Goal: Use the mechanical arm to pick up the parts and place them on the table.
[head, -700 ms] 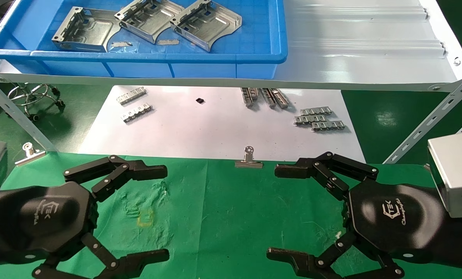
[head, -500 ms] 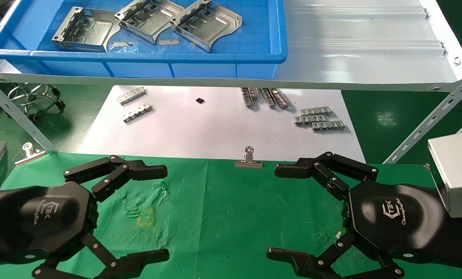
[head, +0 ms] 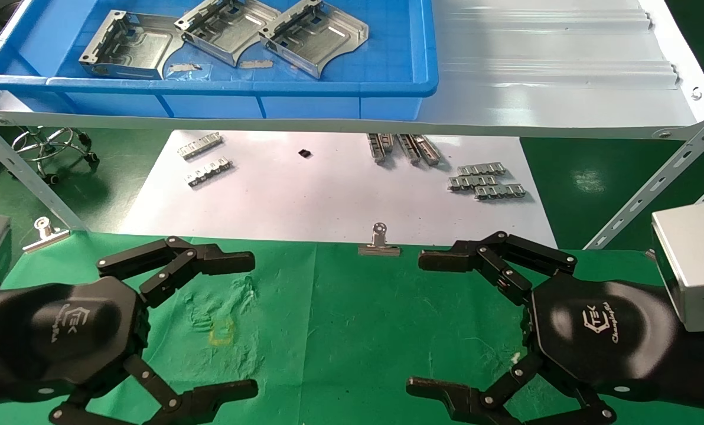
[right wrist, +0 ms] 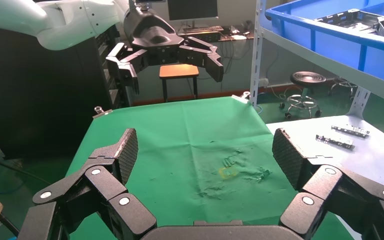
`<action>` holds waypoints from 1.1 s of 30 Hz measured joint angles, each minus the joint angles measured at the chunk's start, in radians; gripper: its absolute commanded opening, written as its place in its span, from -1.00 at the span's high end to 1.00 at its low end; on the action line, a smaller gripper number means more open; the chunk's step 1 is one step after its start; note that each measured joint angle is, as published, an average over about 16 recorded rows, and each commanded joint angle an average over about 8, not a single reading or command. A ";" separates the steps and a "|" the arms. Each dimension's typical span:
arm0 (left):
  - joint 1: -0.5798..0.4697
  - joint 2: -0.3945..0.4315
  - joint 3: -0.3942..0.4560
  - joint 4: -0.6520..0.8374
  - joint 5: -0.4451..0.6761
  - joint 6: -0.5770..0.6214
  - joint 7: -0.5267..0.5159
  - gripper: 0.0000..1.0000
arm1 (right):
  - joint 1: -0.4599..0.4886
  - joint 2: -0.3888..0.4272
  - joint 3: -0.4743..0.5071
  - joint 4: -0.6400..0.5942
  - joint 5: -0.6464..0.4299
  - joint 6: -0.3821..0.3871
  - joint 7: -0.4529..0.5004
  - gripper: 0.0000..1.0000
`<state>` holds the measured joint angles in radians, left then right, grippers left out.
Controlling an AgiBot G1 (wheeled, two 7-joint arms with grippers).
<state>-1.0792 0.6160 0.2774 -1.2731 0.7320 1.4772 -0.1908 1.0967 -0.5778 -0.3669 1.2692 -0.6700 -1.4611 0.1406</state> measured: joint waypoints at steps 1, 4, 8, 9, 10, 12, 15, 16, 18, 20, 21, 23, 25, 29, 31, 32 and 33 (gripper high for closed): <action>-0.002 0.001 -0.001 0.002 0.000 -0.006 -0.002 -1.00 | 0.000 0.000 0.000 0.000 0.000 0.000 0.000 1.00; -0.010 0.009 -0.004 0.009 0.002 -0.029 -0.006 -1.00 | 0.000 0.000 0.000 0.000 0.000 0.000 0.000 1.00; -0.034 0.031 -0.006 0.028 0.013 -0.075 -0.012 -1.00 | 0.000 0.000 0.000 0.000 0.000 0.000 0.000 1.00; -0.043 0.038 -0.006 0.035 0.017 -0.089 -0.014 -1.00 | 0.000 0.000 0.000 0.000 0.000 0.000 0.000 1.00; -0.054 0.047 -0.005 0.044 0.023 -0.105 -0.017 -1.00 | 0.000 0.000 0.000 0.000 0.000 0.000 0.000 1.00; -0.079 0.067 -0.002 0.066 0.036 -0.139 -0.023 -1.00 | 0.000 0.000 0.000 0.000 0.000 0.000 0.000 1.00; -0.128 0.101 0.006 0.107 0.065 -0.192 -0.032 -1.00 | 0.000 0.000 0.000 0.000 0.000 0.000 0.000 1.00; -0.147 0.113 0.010 0.123 0.077 -0.210 -0.034 -1.00 | 0.000 0.000 0.000 0.000 0.000 0.000 0.000 1.00; -0.188 0.139 0.020 0.160 0.103 -0.245 -0.037 -1.00 | 0.000 0.000 0.000 0.000 0.000 0.000 0.000 1.00; -0.232 0.164 0.032 0.203 0.134 -0.279 -0.040 -1.00 | 0.000 0.000 0.000 0.000 0.000 0.000 0.000 1.00; -0.255 0.176 0.038 0.226 0.150 -0.295 -0.042 -1.00 | 0.000 0.000 0.000 0.000 0.000 0.000 0.000 1.00; -0.304 0.199 0.054 0.277 0.185 -0.325 -0.048 -1.00 | 0.000 0.000 0.000 0.000 0.000 0.000 0.000 1.00; -0.355 0.219 0.071 0.328 0.225 -0.354 -0.053 -1.00 | 0.000 0.000 0.000 0.000 0.000 0.000 0.000 1.00; -0.456 0.254 0.109 0.430 0.308 -0.399 -0.057 -1.00 | 0.000 0.000 0.000 0.000 0.000 0.000 0.000 1.00; -0.507 0.270 0.129 0.484 0.351 -0.420 -0.057 -1.00 | 0.000 0.000 0.000 0.000 0.000 0.000 0.000 1.00; -0.532 0.278 0.138 0.511 0.372 -0.430 -0.056 -1.00 | 0.000 0.000 0.000 0.000 0.000 0.000 0.000 1.00; -0.557 0.285 0.148 0.539 0.392 -0.441 -0.056 -1.00 | 0.000 0.000 0.000 0.000 0.000 0.000 0.000 1.00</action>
<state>-1.6362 0.9014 0.4254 -0.7345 1.1244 1.0363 -0.2468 1.0969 -0.5777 -0.3673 1.2689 -0.6698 -1.4612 0.1404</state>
